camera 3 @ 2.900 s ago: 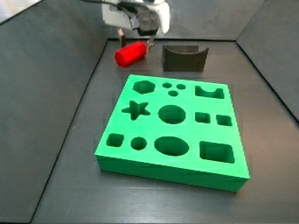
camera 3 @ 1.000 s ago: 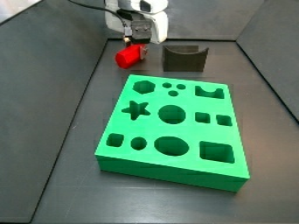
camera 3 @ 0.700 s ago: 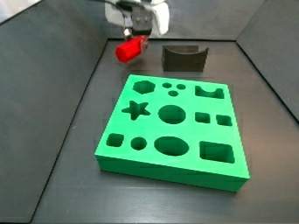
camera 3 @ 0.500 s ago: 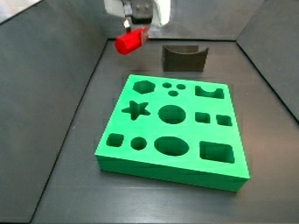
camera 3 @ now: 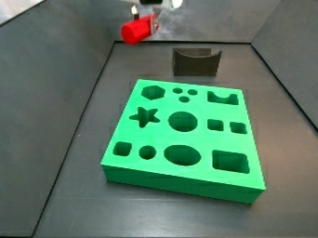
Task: Pick up the hexagon object. Move up. Place the hexagon object on the fixture. Regrasp the hexagon object. Move to above the board. Insert the hexagon object.
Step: Place the hexagon object on the fixture.
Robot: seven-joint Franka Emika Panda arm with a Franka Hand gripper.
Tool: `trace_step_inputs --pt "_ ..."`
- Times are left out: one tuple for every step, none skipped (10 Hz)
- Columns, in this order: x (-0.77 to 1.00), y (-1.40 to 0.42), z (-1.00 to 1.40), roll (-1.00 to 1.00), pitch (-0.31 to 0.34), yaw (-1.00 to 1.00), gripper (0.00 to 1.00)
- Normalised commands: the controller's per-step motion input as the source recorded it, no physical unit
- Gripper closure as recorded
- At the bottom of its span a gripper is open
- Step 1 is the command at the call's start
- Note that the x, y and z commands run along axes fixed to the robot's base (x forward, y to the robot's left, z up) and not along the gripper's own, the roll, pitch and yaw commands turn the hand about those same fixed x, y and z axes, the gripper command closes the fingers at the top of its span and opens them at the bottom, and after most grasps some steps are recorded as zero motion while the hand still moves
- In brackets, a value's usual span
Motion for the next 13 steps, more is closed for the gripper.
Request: trace_step_inputs --pt "-0.02 0.01 1.0 0.02 0.034 -0.01 1.0" --pt "-0.02 0.01 0.94 0.03 0.039 -0.01 1.0" --pt "-0.02 0.01 0.77 0.04 0.047 -0.01 1.0" --pt "-0.01 0.01 0.55 0.04 0.06 -0.01 1.0" --pt "0.0 0.01 0.38 0.05 0.071 -0.01 1.0" --pt "0.0 0.02 0.26 0.05 0.077 -0.01 1.0" --pt "1.0 -0.42 0.46 -0.05 -0.009 1.0 1.0" --pt "1.0 -0.42 0.43 -0.05 -0.004 1.0 1.0" --pt "1.0 -0.35 0.39 -0.06 0.032 1.0 1.0" --pt "1.0 -0.31 0.35 -0.07 0.047 1.0 1.0" --pt "1.0 -0.25 0.25 -0.09 0.093 1.0 1.0" --pt "1.0 -0.21 0.22 -0.11 0.127 1.0 1.0" --pt "1.0 -0.16 0.18 -0.11 0.142 0.76 1.0"
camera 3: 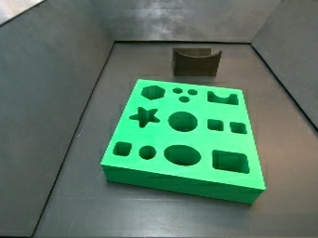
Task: Pick up the hexagon object. Move up. Place the hexagon object on the fixture. Regrasp the hexagon object. Move to above the board. Insert the hexagon object.
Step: Place the hexagon object on the fixture.
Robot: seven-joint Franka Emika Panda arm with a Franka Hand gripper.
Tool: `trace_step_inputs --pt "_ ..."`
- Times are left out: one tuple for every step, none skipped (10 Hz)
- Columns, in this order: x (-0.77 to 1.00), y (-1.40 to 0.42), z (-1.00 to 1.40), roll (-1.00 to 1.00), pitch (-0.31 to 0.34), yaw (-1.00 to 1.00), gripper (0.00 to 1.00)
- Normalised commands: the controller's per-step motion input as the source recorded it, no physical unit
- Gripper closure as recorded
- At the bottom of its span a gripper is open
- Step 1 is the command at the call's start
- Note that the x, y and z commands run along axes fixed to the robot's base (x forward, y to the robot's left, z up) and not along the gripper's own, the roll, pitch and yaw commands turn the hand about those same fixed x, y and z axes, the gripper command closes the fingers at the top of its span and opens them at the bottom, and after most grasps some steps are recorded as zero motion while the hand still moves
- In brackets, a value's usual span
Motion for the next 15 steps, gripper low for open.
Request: trace_step_inputs --pt "0.99 -0.12 0.12 -0.11 0.147 0.44 1.0" --pt "0.9 -0.07 0.08 -0.11 0.151 0.27 1.0" --pt "0.8 -0.04 0.05 -0.1 0.146 0.17 1.0" --pt "0.67 -0.02 0.03 -0.09 0.144 0.09 1.0" --pt "0.57 -0.02 0.03 -0.08 0.145 0.07 1.0" --pt "0.47 -0.01 0.02 -0.08 0.142 0.05 1.0" --pt "0.38 -0.01 0.01 -0.07 0.143 0.05 1.0" --pt "0.25 -0.01 0.02 -0.07 0.151 0.04 1.0" --pt "0.67 0.64 -0.77 -1.0 0.191 0.19 1.0" --pt "0.59 0.63 -0.76 -1.0 0.184 0.18 1.0" --pt "0.55 0.52 -0.59 -1.0 0.176 0.14 1.0" --pt "0.46 0.29 -0.31 -1.0 0.185 0.11 1.0" --pt "0.38 0.13 -0.09 -1.0 0.215 0.08 1.0" --pt "0.28 0.08 -0.02 -1.0 0.266 0.06 1.0" --pt "0.17 0.07 -0.05 -0.88 0.265 0.0 1.0"
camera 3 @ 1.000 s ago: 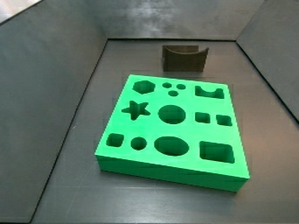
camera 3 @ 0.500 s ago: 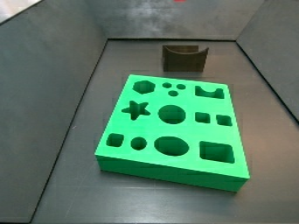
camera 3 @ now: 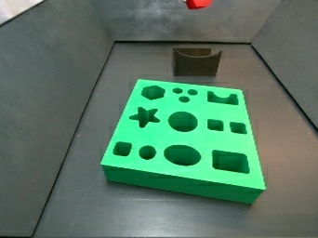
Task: Pick up the hexagon object. Move up. Place the hexagon object on the fixture. Regrasp the hexagon object. Move to above the board. Insert the hexagon object.
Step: Place the hexagon object on the fixture.
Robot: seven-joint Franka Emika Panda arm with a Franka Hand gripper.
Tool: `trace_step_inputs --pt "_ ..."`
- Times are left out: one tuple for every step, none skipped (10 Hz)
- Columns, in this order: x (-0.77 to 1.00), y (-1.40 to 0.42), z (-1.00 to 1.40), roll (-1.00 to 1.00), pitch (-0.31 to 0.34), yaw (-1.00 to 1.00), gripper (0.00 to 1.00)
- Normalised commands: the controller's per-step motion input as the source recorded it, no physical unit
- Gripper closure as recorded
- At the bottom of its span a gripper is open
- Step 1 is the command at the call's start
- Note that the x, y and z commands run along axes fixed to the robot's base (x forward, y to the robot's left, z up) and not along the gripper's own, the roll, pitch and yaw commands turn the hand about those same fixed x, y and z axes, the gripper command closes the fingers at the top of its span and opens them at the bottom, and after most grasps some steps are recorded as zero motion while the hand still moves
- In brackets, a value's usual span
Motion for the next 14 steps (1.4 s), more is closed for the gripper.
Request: trace_step_inputs --pt "0.11 0.06 -0.03 -0.7 0.233 -0.05 1.0" --pt "0.07 0.06 -0.01 -0.52 0.192 -0.08 1.0" --pt "0.07 0.03 -0.01 -0.3 0.14 -0.1 1.0" --pt "0.07 0.03 -0.01 -0.22 0.111 -0.11 1.0" --pt "0.1 0.06 -1.0 -1.0 -0.028 -0.21 1.0" --pt "0.11 0.07 -1.0 -1.0 -0.04 -0.2 1.0" --pt "0.12 0.07 -1.0 -1.0 -0.027 -0.19 1.0" --pt "0.13 0.07 -1.0 -1.0 -0.018 -0.18 1.0" --pt "0.13 0.08 -1.0 -1.0 -0.019 -0.18 1.0" --pt "0.14 0.09 -1.0 -0.94 -0.027 -0.16 1.0" --pt "0.15 0.09 -1.0 -0.76 -0.03 -0.13 1.0" --pt "0.16 0.1 -1.0 -0.52 -0.026 -0.1 1.0" --pt "0.17 0.11 -1.0 -0.36 -0.016 -0.08 1.0" --pt "0.18 0.1 -1.0 -0.22 -0.004 -0.06 1.0"
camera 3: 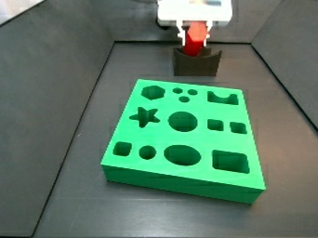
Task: Pick up the hexagon object. Move up. Place the hexagon object on the fixture. Regrasp the hexagon object. Move to above the board. Insert the hexagon object.
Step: Place the hexagon object on the fixture, then regrasp the hexagon object.
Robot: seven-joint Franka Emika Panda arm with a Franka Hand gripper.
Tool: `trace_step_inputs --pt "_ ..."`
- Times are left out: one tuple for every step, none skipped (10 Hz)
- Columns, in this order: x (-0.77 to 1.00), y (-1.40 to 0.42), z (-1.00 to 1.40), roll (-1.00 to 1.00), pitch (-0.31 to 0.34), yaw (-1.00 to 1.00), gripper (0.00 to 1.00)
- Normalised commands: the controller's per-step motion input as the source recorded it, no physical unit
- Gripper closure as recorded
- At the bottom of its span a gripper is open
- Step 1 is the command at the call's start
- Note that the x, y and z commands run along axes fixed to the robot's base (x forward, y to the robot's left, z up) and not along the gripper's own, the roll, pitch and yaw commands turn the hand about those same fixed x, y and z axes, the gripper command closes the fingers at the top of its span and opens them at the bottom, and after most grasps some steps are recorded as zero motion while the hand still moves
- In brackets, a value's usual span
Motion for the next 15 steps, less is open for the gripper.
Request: trace_step_inputs --pt "0.18 0.11 -1.0 -0.19 0.0 -0.05 1.0" --pt "0.14 0.09 -0.78 -0.16 -0.001 -0.05 1.0" --pt "0.1 0.08 -0.69 -0.11 -0.001 -0.05 1.0" --pt "0.09 0.06 -0.7 -0.1 -0.001 -0.05 1.0" --pt "0.08 0.06 -0.7 -0.1 0.0 -0.05 1.0" --pt "0.0 -0.5 -0.17 0.0 0.0 0.0 1.0" --pt "0.0 0.0 0.0 0.0 0.0 0.0 0.0" --pt "0.0 0.0 1.0 -0.04 -0.025 0.01 0.0" --pt "-0.01 0.0 1.0 -0.03 -0.019 0.02 0.0" --pt "-0.02 0.0 1.0 -0.02 -0.013 0.03 0.0" --pt "-0.04 -0.01 1.0 0.03 0.0 0.04 0.0" --pt "-0.04 -0.01 1.0 0.04 0.006 0.04 0.0" --pt "-0.05 -0.01 0.85 0.05 0.031 0.04 0.0" --pt "-0.04 -0.01 0.67 0.06 0.047 0.03 0.0" --pt "-0.04 -0.01 0.43 0.06 0.068 0.02 0.0"
